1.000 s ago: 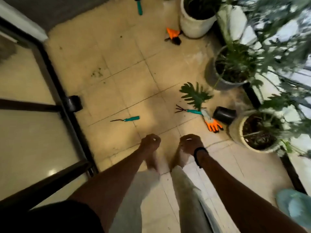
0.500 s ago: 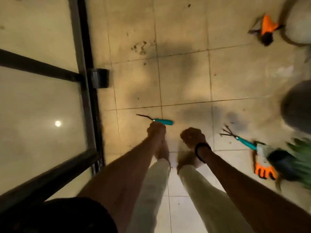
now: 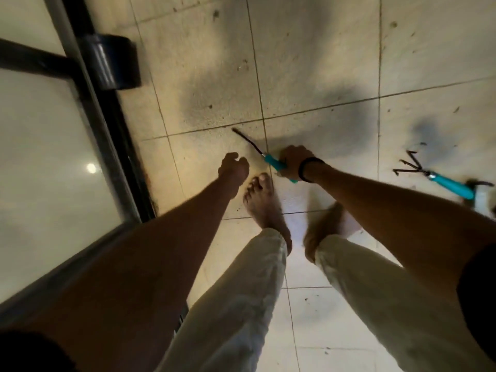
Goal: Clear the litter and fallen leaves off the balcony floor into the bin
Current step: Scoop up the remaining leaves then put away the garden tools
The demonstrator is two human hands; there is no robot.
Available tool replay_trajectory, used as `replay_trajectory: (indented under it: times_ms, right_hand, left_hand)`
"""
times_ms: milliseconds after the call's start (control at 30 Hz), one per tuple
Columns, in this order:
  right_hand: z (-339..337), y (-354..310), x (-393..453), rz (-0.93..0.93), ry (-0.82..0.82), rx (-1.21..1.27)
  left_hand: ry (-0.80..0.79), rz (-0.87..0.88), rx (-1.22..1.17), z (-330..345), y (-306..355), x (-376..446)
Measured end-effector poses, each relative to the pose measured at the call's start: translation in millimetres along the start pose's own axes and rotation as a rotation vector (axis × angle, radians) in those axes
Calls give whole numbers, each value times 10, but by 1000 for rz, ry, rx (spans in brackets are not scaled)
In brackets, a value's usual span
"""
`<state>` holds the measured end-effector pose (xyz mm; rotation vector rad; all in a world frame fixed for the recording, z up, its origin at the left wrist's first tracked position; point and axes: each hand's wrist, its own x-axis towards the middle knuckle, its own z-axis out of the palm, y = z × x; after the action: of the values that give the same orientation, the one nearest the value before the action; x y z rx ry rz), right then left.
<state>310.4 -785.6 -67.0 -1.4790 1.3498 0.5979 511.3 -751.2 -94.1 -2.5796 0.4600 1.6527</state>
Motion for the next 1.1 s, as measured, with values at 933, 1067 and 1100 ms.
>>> replay_trajectory:
  times_ms: [933, 1067, 1100]
  right_hand:
    - [215, 1654, -5463, 253, 368, 809]
    - [1248, 2108, -6326, 321, 474, 1009]
    - [1511, 2237, -6550, 336, 495, 1068]
  left_hand:
    - [-483, 462, -23, 753, 548, -5467]
    - [-560, 462, 147, 1399, -179, -6087]
    - [-587, 474, 198, 1565, -351, -6226]
